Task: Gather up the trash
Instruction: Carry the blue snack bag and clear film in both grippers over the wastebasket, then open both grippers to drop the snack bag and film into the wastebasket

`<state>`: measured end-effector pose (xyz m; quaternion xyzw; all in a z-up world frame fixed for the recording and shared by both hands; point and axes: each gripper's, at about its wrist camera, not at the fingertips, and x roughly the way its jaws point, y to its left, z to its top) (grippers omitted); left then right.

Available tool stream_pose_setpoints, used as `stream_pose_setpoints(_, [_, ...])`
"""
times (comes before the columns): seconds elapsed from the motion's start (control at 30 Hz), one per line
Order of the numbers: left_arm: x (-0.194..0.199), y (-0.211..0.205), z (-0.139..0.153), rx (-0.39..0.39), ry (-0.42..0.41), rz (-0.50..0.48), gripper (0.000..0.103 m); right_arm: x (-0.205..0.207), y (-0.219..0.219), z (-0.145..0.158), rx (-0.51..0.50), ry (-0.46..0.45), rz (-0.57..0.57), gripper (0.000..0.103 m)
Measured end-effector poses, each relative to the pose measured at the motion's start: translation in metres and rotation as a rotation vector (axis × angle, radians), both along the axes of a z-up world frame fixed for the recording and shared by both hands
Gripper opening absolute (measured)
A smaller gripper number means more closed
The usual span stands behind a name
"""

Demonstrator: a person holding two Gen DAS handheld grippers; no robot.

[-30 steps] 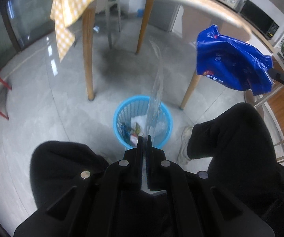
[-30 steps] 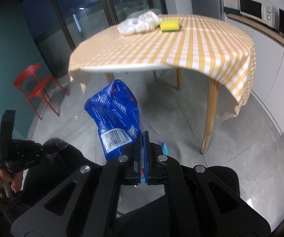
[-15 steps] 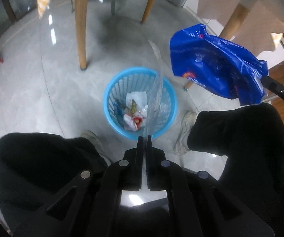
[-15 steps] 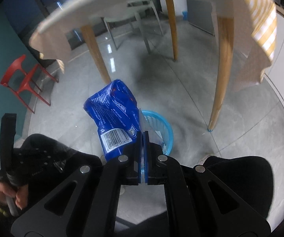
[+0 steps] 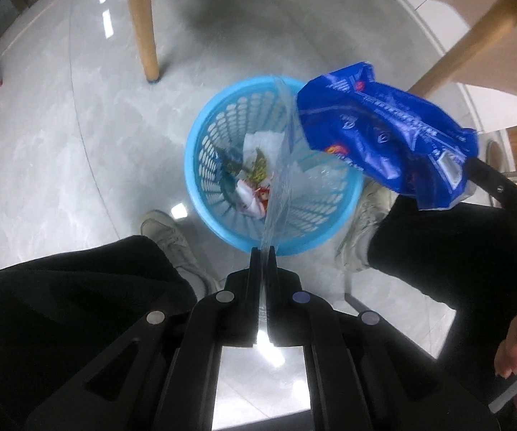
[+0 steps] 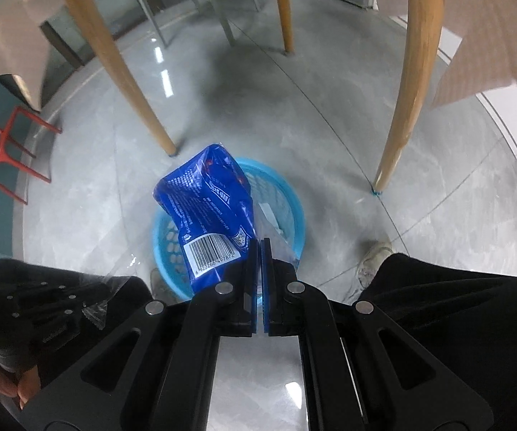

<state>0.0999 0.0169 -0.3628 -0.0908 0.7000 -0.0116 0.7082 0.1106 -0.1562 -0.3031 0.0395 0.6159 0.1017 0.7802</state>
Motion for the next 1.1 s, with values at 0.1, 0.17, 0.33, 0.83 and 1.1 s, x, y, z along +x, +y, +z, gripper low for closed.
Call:
stream_pose_setpoints(0.1, [0.009, 0.004, -0.017, 0.016, 0.045, 0.006, 0.002, 0.01, 0.003, -0.015, -0.014, 0.025, -0.01, 0.001])
stream_pose_setpoints(0.17, [0.013, 0.005, -0.026, 0.021, 0.069, 0.01, 0.002, 0.015, 0.006, -0.025, -0.021, 0.045, -0.016, 0.001])
stream_pose_setpoints(0.33, [0.022, 0.008, -0.049, 0.025, 0.125, 0.002, 0.002, 0.025, 0.015, -0.046, -0.028, 0.097, -0.014, 0.001])
stream_pose_setpoints(0.83, [0.044, 0.004, -0.072, -0.008, 0.165, 0.003, 0.026, 0.037, 0.021, -0.097, 0.078, 0.284, -0.038, 0.008])
stream_pose_setpoints(1.1, [0.043, 0.014, -0.056, 0.005, 0.129, 0.036, 0.031, 0.033, 0.031, -0.09, 0.089, 0.28, 0.015, 0.021])
